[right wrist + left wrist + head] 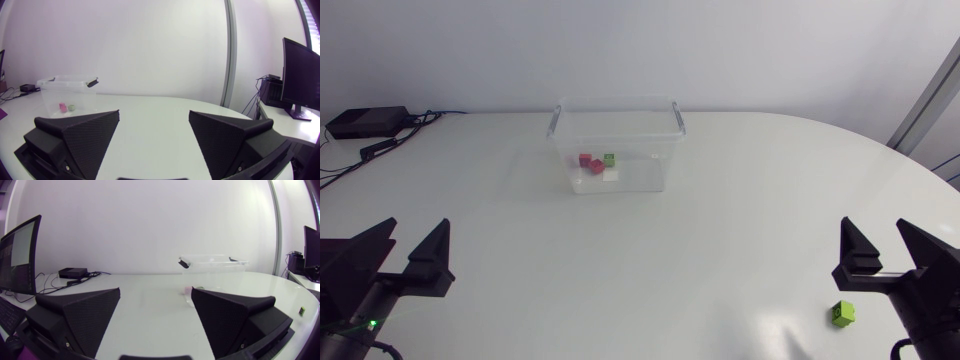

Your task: Place the duplo bricks in the container

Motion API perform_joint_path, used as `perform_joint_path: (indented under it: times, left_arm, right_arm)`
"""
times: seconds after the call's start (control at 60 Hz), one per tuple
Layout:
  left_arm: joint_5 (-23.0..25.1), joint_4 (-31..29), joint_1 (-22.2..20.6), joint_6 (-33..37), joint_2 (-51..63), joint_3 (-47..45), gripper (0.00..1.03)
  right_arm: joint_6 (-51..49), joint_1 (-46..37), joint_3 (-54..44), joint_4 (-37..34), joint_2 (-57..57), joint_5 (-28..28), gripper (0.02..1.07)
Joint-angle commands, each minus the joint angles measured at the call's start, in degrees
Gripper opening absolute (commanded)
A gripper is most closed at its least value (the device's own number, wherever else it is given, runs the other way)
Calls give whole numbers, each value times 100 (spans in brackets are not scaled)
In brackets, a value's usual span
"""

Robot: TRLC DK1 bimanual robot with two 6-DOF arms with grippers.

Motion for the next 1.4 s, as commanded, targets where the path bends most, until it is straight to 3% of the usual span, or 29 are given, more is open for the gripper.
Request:
perform_joint_path:
  times: [0.0,0.483,0.767,1.017,1.15,1.383]
  left_arm:
    - [-31,51,-41,15,-63,-110,99]
    - [-31,51,-41,15,-63,-110,99]
    - [-31,43,-41,15,-63,-110,99]
    - [-31,43,-50,15,-63,-110,99]
    - [-31,51,-41,15,-63,-110,99]
    - [-31,43,-50,15,-63,-110,99]
  right_arm:
    - [27,-4,-102,-34,-38,25,103]
    - [-140,-189,4,-131,234,77,103]
    - [-132,-206,1445,-1704,1007,323,103]
    - [-70,-497,3133,-3471,3003,315,103]
    - [202,-910,3352,-3901,4066,77,102]
    - [484,-954,3115,-4024,4655,-63,102]
